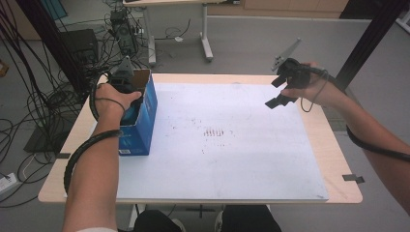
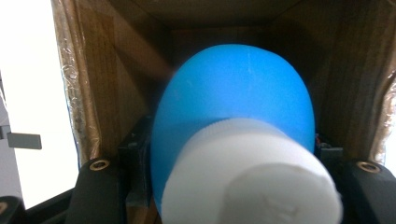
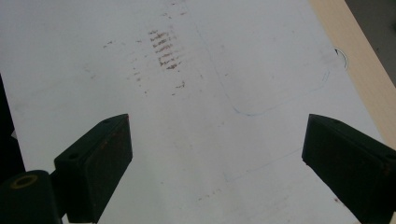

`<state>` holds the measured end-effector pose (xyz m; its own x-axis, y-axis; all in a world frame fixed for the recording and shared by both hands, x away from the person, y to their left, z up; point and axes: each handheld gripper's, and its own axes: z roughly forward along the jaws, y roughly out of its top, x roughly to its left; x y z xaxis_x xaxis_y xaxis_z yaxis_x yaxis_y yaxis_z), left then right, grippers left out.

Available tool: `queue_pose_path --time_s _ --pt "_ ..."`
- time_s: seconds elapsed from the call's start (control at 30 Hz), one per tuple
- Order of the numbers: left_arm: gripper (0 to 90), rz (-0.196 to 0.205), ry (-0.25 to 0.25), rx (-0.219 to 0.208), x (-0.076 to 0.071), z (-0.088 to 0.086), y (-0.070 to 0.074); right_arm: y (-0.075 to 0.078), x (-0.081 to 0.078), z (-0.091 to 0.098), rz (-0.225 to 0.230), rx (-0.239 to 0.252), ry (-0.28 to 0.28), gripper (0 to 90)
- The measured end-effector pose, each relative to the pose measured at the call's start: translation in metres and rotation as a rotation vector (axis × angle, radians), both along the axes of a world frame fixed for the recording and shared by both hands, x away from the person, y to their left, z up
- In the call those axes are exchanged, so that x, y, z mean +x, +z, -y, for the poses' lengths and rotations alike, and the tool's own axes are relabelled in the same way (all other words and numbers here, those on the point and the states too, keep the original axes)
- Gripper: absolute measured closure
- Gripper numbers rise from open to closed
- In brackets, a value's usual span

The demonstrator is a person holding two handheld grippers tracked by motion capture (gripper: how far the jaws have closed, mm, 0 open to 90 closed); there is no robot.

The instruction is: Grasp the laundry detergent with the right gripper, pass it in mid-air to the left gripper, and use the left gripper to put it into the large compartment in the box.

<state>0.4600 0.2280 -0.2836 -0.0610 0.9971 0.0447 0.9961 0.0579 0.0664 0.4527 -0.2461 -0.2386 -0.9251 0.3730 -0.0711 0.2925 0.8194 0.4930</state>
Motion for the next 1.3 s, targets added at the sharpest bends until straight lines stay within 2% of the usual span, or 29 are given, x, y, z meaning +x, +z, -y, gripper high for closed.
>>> queue_pose_path --time_s 0.27,0.47,0.8,1.3 --pt "36.0 0.001 -0.002 -0.007 0.0 -0.001 0.0 0.0 0.0 0.001 -0.001 0.005 -0.002 8.4" --pt "31.2 0.004 -0.005 -0.006 -0.001 -0.001 -0.001 -0.001 0.0 0.001 -0.002 0.008 0.002 8.4" --pt "30.2 0.016 -0.02 0.015 -0.002 0.0 0.007 -0.001 0.0 0.0 0.0 0.012 0.003 8.4" --pt "28.5 0.032 -0.028 0.015 -0.008 -0.002 0.024 0.002 0.0 -0.003 0.005 0.019 0.007 8.3"
